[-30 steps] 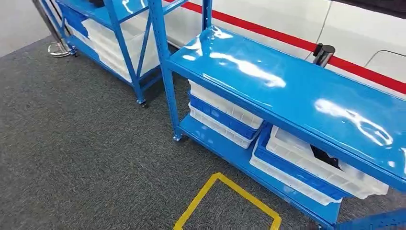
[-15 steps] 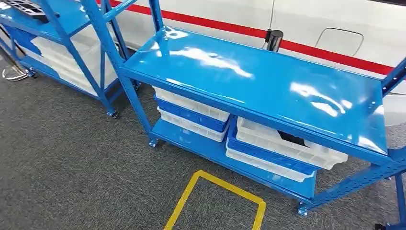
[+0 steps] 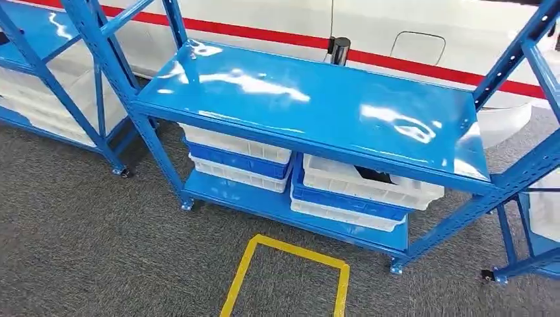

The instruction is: Take the parts from the cabinet and place them on the table.

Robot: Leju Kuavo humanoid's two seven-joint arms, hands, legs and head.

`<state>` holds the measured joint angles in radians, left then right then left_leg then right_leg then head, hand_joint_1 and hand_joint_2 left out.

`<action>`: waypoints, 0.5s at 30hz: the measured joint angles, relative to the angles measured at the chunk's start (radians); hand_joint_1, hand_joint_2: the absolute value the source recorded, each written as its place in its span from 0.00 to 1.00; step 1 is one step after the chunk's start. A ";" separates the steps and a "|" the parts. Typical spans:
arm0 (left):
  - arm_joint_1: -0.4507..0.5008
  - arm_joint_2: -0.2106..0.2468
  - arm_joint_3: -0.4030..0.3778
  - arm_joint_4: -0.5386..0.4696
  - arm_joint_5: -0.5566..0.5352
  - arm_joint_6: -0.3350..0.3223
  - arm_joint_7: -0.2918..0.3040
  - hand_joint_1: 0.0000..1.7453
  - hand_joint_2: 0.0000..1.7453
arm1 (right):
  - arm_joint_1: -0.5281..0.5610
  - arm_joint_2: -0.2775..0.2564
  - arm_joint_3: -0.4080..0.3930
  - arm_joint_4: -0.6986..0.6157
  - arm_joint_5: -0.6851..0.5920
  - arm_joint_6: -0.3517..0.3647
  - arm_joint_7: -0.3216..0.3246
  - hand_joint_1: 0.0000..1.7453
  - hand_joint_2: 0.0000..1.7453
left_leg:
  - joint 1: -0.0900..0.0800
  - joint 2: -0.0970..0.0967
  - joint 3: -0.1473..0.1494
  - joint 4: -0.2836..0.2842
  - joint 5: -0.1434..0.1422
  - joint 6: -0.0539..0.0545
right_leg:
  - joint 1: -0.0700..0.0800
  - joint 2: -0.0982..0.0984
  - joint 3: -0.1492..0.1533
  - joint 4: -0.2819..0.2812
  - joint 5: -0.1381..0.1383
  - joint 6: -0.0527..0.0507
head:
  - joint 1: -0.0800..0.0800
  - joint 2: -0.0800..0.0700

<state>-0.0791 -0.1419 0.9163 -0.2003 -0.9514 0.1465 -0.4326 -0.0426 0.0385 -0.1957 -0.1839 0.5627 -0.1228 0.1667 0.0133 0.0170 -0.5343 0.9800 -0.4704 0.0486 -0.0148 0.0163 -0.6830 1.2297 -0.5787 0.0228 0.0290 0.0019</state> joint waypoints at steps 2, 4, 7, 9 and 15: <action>0.000 0.000 0.000 0.000 -0.001 0.000 0.000 0.00 0.00 | 0.002 0.000 0.000 0.000 0.000 0.000 0.000 0.00 0.00 | 0.000 0.030 -0.002 0.001 0.000 0.000 | -0.003 -0.004 -0.035 0.082 -0.017 0.015 | 0.000 0.000; -0.001 -0.001 0.000 0.000 -0.002 -0.002 -0.001 0.00 0.00 | 0.005 -0.002 0.000 0.000 0.000 0.000 0.000 0.00 0.00 | 0.001 0.052 -0.001 0.002 -0.002 -0.003 | -0.008 -0.013 0.023 -0.016 0.025 0.037 | 0.000 0.000; -0.002 0.001 0.000 -0.001 -0.002 -0.002 -0.001 0.00 0.00 | 0.000 0.001 0.000 0.000 0.003 0.000 0.000 0.00 0.00 | -0.011 0.081 0.008 0.007 -0.012 -0.020 | -0.012 -0.114 0.142 -0.238 0.091 0.044 | 0.001 0.000; -0.004 0.002 0.000 -0.001 -0.002 0.000 -0.001 0.00 0.00 | -0.001 0.000 0.000 0.000 0.006 0.001 0.001 0.00 0.00 | -0.013 0.100 0.017 0.008 -0.019 -0.032 | -0.007 -0.087 0.138 -0.238 0.097 0.025 | -0.004 0.000; -0.007 0.003 0.000 -0.001 -0.002 0.000 -0.002 0.00 0.00 | -0.002 -0.001 0.000 0.000 0.009 0.002 0.004 0.00 0.00 | 0.006 -0.005 -0.034 0.151 -0.131 -0.058 | -0.016 -0.027 0.142 -0.240 0.110 -0.012 | -0.005 0.000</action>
<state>-0.0864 -0.1385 0.9163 -0.2010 -0.9537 0.1465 -0.4341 -0.0443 0.0378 -0.1961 -0.1839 0.5715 -0.1213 0.1705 0.0196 0.0123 -0.5683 1.1313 -0.6018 -0.0092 -0.0310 -0.0104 -0.5408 0.9896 -0.4689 0.0111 0.0236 0.0019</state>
